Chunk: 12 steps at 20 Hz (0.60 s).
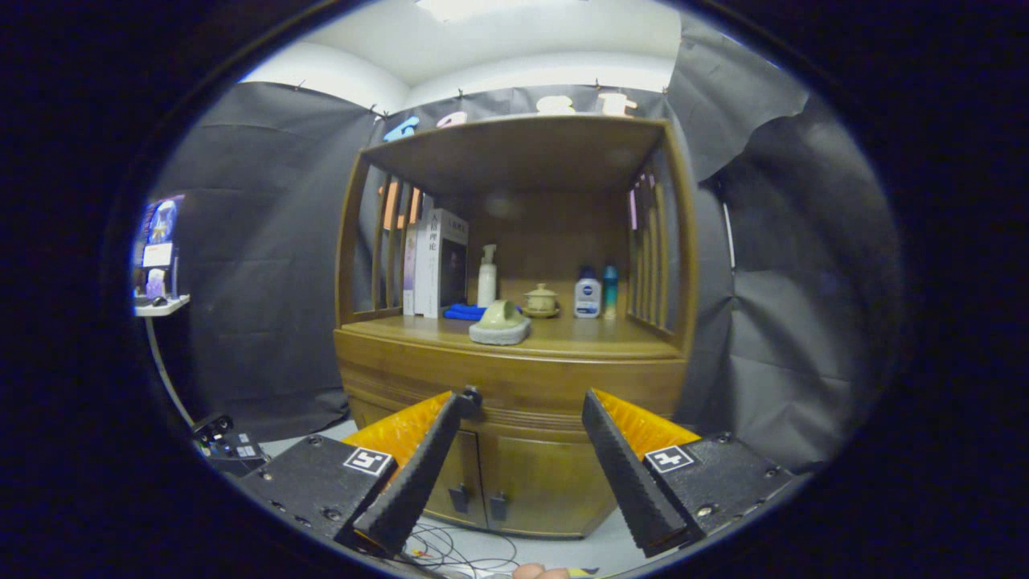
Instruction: Pull open the drawer, take out the items inside it, and place them on the countertop above the cabinet.
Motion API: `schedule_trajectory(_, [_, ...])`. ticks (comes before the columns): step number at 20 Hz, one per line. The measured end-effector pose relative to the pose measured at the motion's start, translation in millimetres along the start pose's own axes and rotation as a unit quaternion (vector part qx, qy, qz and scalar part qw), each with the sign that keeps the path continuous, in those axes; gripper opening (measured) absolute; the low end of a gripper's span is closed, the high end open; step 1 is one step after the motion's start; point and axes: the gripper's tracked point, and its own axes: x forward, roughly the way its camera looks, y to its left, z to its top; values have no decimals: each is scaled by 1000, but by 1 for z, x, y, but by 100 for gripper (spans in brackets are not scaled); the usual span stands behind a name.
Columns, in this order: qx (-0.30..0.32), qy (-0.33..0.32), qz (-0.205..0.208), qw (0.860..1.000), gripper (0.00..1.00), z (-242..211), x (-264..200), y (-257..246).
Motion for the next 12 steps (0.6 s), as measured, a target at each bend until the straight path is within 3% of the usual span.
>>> schedule_trajectory(5, [2, -4, -32, 999, 99, -19, -81, -40])
schedule_trajectory(8, [24, -6, -4, 1000, 99, -11, -85, -26])
schedule_trajectory(12, [-10, -6, 17, 1000, 99, -14, -84, -17])
